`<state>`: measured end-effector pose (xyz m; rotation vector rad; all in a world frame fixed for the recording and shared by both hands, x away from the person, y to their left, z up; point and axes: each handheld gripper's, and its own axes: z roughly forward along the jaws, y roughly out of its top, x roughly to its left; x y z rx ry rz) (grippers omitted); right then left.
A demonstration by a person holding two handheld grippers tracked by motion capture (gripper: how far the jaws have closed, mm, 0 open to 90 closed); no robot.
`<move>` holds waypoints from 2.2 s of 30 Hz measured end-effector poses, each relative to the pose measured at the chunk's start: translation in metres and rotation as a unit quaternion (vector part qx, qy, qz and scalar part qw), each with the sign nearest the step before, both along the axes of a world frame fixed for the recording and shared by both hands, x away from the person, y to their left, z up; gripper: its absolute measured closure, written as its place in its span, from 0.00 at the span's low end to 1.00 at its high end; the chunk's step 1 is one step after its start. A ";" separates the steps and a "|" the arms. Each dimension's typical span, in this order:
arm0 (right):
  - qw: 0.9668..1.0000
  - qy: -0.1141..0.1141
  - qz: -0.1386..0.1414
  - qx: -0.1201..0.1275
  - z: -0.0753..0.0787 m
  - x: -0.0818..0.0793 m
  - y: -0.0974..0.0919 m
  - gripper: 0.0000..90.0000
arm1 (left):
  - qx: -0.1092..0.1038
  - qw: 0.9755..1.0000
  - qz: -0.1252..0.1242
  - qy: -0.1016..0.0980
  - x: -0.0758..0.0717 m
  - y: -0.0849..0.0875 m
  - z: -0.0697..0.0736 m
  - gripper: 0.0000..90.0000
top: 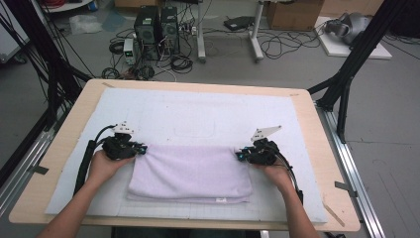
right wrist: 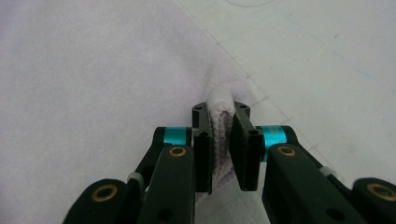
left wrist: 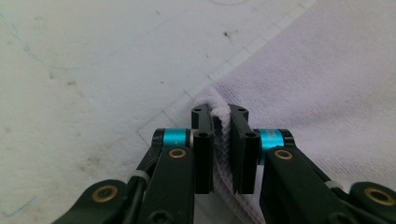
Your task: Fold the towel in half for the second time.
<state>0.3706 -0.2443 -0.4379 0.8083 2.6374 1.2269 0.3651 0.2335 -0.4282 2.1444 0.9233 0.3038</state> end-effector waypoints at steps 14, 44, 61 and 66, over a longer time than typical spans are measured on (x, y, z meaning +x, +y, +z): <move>0.996 -0.064 -0.064 -0.008 0.052 0.037 0.002 0.90 | -0.003 0.996 0.056 -0.074 0.043 -0.013 0.048 0.91; 0.998 0.006 -0.049 -0.036 0.007 0.016 0.006 0.67 | 0.043 0.998 -0.014 -0.042 0.001 -0.017 -0.004 0.73; 0.998 -0.026 -0.050 0.032 0.005 -0.010 0.002 0.55 | -0.021 0.998 0.019 -0.065 -0.016 0.000 0.007 0.56; 0.997 -0.028 -0.060 0.041 0.008 -0.015 0.000 0.43 | -0.038 0.997 0.026 -0.067 -0.028 0.004 0.007 0.46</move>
